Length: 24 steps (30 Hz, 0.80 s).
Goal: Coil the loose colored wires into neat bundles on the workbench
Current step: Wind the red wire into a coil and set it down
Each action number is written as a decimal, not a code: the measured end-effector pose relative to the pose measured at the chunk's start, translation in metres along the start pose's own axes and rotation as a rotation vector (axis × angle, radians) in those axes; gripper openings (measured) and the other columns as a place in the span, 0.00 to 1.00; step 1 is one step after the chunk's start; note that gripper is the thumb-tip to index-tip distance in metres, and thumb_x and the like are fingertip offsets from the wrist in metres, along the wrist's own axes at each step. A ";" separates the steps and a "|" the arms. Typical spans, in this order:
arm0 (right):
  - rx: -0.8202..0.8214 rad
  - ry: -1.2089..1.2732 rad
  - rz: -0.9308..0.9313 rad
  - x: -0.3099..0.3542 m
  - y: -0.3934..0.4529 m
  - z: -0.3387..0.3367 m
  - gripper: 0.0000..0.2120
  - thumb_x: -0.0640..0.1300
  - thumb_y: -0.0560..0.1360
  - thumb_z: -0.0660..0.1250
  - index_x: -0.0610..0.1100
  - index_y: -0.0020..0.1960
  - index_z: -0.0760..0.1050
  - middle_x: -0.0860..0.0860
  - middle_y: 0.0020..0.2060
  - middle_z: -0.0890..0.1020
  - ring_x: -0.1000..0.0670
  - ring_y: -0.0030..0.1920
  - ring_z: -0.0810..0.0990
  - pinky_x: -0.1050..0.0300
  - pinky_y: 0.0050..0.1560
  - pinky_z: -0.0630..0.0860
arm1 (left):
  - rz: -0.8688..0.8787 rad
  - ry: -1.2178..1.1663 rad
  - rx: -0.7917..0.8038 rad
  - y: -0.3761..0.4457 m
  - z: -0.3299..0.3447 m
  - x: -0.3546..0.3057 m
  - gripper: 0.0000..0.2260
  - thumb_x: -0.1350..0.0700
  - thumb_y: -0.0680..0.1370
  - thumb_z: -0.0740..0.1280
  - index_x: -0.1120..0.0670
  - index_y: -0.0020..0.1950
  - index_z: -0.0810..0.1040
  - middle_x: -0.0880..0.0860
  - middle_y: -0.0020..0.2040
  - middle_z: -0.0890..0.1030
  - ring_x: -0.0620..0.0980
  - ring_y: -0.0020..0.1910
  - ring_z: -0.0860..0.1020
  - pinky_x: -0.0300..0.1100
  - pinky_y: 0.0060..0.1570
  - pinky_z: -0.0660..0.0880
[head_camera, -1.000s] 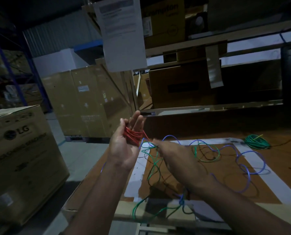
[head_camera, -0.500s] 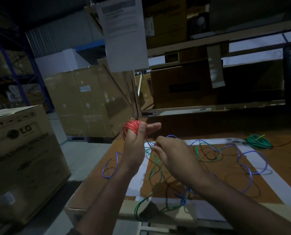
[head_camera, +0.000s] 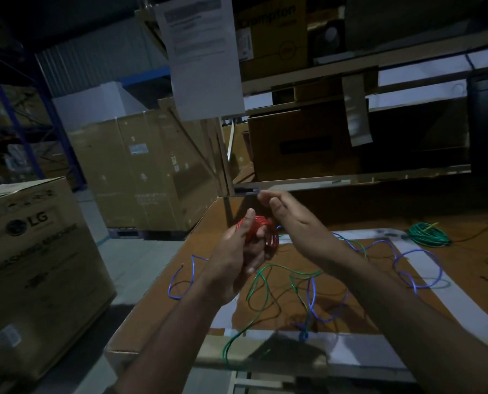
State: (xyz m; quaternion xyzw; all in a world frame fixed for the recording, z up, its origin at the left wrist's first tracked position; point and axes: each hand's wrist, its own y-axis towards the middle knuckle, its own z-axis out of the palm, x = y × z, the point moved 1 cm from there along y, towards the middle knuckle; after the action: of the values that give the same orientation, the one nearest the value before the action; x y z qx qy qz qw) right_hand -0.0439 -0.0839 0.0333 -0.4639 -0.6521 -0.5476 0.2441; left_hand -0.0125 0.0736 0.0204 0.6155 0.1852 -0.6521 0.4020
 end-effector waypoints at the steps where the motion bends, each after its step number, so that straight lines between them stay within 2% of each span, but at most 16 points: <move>1: 0.076 0.053 0.065 -0.003 0.000 0.000 0.25 0.64 0.81 0.52 0.54 0.73 0.70 0.53 0.67 0.77 0.55 0.67 0.75 0.52 0.68 0.74 | -0.023 -0.090 0.034 0.000 0.000 0.000 0.19 0.41 0.82 0.59 0.54 0.42 0.75 0.49 0.26 0.66 0.45 0.20 0.65 0.40 0.44 0.78; 2: 0.131 0.094 0.110 -0.005 -0.001 0.000 0.25 0.65 0.81 0.51 0.55 0.71 0.71 0.54 0.65 0.79 0.54 0.65 0.77 0.51 0.67 0.74 | -0.042 -0.156 0.056 0.001 -0.001 0.000 0.20 0.40 0.83 0.58 0.54 0.41 0.76 0.48 0.26 0.66 0.45 0.20 0.66 0.39 0.44 0.78; 5: 0.189 0.169 0.143 -0.008 -0.007 0.000 0.24 0.64 0.81 0.51 0.52 0.65 0.76 0.52 0.57 0.84 0.56 0.59 0.83 0.59 0.59 0.79 | -0.071 -0.245 0.084 0.005 -0.001 -0.003 0.22 0.41 0.84 0.56 0.54 0.41 0.77 0.48 0.25 0.64 0.46 0.20 0.67 0.42 0.48 0.79; 9: 0.131 0.011 0.024 -0.017 -0.009 -0.001 0.22 0.61 0.83 0.55 0.50 0.70 0.71 0.52 0.60 0.80 0.56 0.61 0.80 0.56 0.59 0.79 | -0.090 -0.251 0.037 0.010 0.000 -0.006 0.21 0.42 0.85 0.57 0.54 0.40 0.75 0.47 0.24 0.65 0.44 0.20 0.68 0.40 0.44 0.80; 11: 0.081 -0.069 -0.013 -0.021 -0.007 -0.002 0.18 0.55 0.84 0.56 0.49 0.70 0.71 0.53 0.60 0.79 0.55 0.61 0.79 0.58 0.58 0.78 | -0.065 -0.145 -0.017 0.013 0.004 -0.007 0.21 0.43 0.86 0.56 0.54 0.40 0.74 0.48 0.26 0.66 0.45 0.24 0.70 0.40 0.45 0.81; 13: 0.015 -0.186 -0.057 -0.024 -0.005 -0.003 0.16 0.51 0.85 0.57 0.49 0.71 0.71 0.53 0.60 0.79 0.55 0.61 0.78 0.59 0.57 0.77 | -0.037 -0.028 -0.106 0.017 0.009 -0.004 0.20 0.43 0.85 0.57 0.53 0.39 0.74 0.49 0.28 0.67 0.46 0.27 0.71 0.40 0.42 0.81; 15: -0.022 -0.258 -0.078 -0.026 -0.005 -0.006 0.17 0.50 0.85 0.58 0.48 0.72 0.71 0.52 0.61 0.79 0.55 0.62 0.77 0.57 0.60 0.76 | -0.006 0.085 -0.198 0.021 0.011 0.000 0.20 0.40 0.84 0.57 0.53 0.40 0.74 0.48 0.29 0.72 0.45 0.29 0.74 0.40 0.41 0.79; 17: -0.040 -0.287 -0.072 -0.027 -0.005 -0.006 0.18 0.49 0.85 0.58 0.47 0.73 0.71 0.52 0.62 0.78 0.55 0.62 0.76 0.57 0.61 0.76 | 0.059 0.253 -0.273 0.026 0.011 0.005 0.21 0.38 0.83 0.56 0.51 0.42 0.76 0.46 0.30 0.78 0.43 0.32 0.78 0.42 0.44 0.76; 21: -0.133 -0.426 -0.090 -0.025 -0.006 0.001 0.18 0.49 0.85 0.55 0.46 0.72 0.71 0.57 0.58 0.75 0.58 0.58 0.75 0.67 0.55 0.74 | 0.340 0.616 -0.476 0.035 0.013 0.022 0.27 0.32 0.80 0.49 0.50 0.43 0.76 0.49 0.33 0.79 0.44 0.34 0.80 0.38 0.37 0.76; 22: -0.164 -0.446 -0.095 -0.025 -0.005 0.003 0.18 0.50 0.86 0.54 0.46 0.71 0.72 0.58 0.57 0.75 0.58 0.58 0.75 0.68 0.52 0.73 | 0.432 0.708 -0.501 0.038 0.013 0.026 0.28 0.31 0.81 0.47 0.50 0.43 0.76 0.49 0.33 0.78 0.43 0.33 0.79 0.38 0.34 0.75; 24: -0.199 -0.458 -0.085 -0.026 -0.001 0.004 0.17 0.51 0.86 0.53 0.46 0.68 0.73 0.56 0.55 0.76 0.57 0.55 0.77 0.68 0.49 0.73 | 0.550 0.762 -0.456 0.047 0.009 0.033 0.28 0.28 0.80 0.47 0.48 0.45 0.74 0.48 0.33 0.76 0.43 0.31 0.77 0.39 0.30 0.75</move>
State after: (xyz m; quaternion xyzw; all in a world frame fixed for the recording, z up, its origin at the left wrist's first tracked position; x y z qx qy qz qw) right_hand -0.0320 -0.0893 0.0104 -0.5698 -0.6522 -0.4996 0.0201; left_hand 0.0191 0.0286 0.0023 0.7320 0.2871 -0.1953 0.5862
